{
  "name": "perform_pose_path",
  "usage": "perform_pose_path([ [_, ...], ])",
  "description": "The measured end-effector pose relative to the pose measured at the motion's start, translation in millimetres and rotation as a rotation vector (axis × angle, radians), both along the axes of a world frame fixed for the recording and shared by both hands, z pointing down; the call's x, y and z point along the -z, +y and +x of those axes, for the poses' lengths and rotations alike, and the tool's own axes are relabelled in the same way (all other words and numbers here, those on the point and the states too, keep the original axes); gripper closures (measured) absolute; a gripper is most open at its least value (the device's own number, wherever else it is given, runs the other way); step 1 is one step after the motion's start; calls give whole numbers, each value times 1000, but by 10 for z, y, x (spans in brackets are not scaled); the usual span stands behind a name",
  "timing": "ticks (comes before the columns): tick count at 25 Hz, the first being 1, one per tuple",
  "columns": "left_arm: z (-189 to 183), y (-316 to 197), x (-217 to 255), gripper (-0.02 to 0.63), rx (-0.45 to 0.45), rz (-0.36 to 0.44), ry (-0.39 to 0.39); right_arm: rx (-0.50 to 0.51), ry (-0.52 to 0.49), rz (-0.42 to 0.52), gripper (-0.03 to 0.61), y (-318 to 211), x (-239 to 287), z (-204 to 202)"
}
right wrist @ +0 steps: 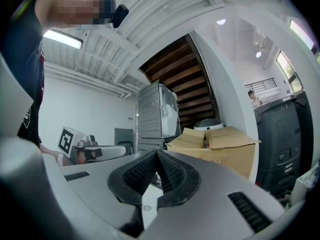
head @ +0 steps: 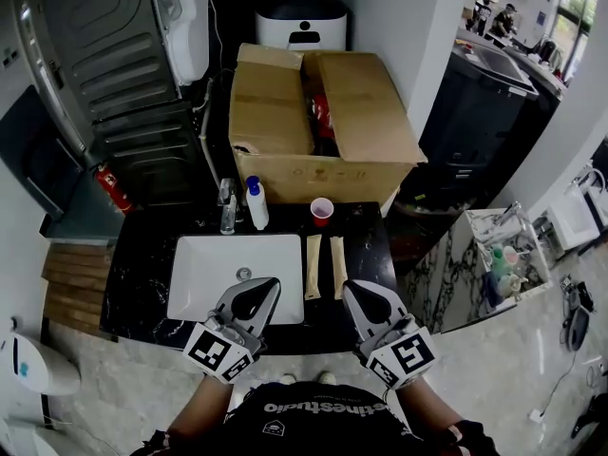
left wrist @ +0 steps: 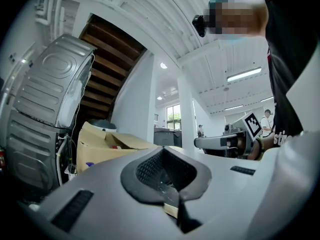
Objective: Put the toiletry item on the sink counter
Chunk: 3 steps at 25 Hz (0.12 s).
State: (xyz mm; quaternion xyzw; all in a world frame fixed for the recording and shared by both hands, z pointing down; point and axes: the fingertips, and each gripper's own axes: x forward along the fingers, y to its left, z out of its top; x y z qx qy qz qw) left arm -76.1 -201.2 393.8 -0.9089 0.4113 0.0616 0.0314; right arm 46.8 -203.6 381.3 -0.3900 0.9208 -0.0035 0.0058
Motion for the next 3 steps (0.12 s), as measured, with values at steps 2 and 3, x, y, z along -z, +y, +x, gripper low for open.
perform_pose_path([
  [2,4,6,-1,600,1,-1,2,0,0,-1,540,5,-3,7],
  [3,6,8,-3,600,1,-2,2,0,1,-1,540,7,-4,9],
])
